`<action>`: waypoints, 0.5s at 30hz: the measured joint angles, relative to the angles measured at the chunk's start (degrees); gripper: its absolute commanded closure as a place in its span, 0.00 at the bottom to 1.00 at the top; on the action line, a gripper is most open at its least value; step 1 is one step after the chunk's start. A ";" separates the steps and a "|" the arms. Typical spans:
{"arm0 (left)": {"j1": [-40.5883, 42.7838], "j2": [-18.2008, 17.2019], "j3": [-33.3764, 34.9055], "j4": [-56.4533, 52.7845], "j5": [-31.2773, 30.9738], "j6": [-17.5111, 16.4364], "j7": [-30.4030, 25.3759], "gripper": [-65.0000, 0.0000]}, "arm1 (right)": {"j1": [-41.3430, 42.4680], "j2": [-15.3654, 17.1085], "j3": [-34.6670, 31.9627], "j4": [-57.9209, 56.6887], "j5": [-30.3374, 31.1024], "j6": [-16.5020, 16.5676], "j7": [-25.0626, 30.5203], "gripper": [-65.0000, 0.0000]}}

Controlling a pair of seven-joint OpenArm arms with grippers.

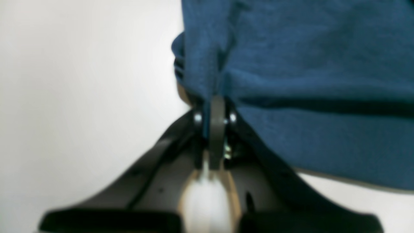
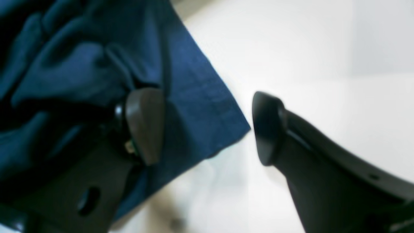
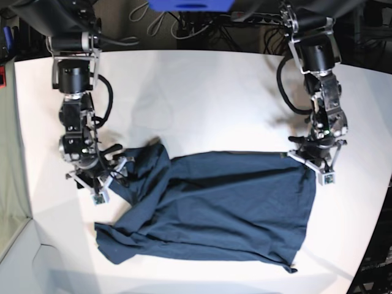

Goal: Layout the t-shirt on the table in an organized manner, then fold the t-shirt properly
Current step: 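Grasp the shirt edge with both grippers and drag it away from the robot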

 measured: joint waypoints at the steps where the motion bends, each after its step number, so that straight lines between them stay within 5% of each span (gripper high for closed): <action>1: 0.00 -0.11 0.00 0.00 0.00 0.00 -0.02 1.00 | 0.52 -0.02 0.00 -1.44 0.68 -0.13 0.87 0.35; 4: 0.02 -0.59 0.00 0.00 -0.17 -0.02 0.02 1.00 | 0.81 -0.02 0.00 -2.73 0.98 -0.13 1.40 0.45; 9: 0.02 -0.94 0.00 0.04 -0.20 -0.02 0.31 1.00 | -0.52 -0.37 -0.02 -2.10 1.95 0.24 2.49 1.00; 15: 1.84 -0.87 0.04 2.95 -0.35 -0.04 0.59 1.00 | -6.62 -0.11 0.02 10.14 -0.04 0.02 -7.87 1.00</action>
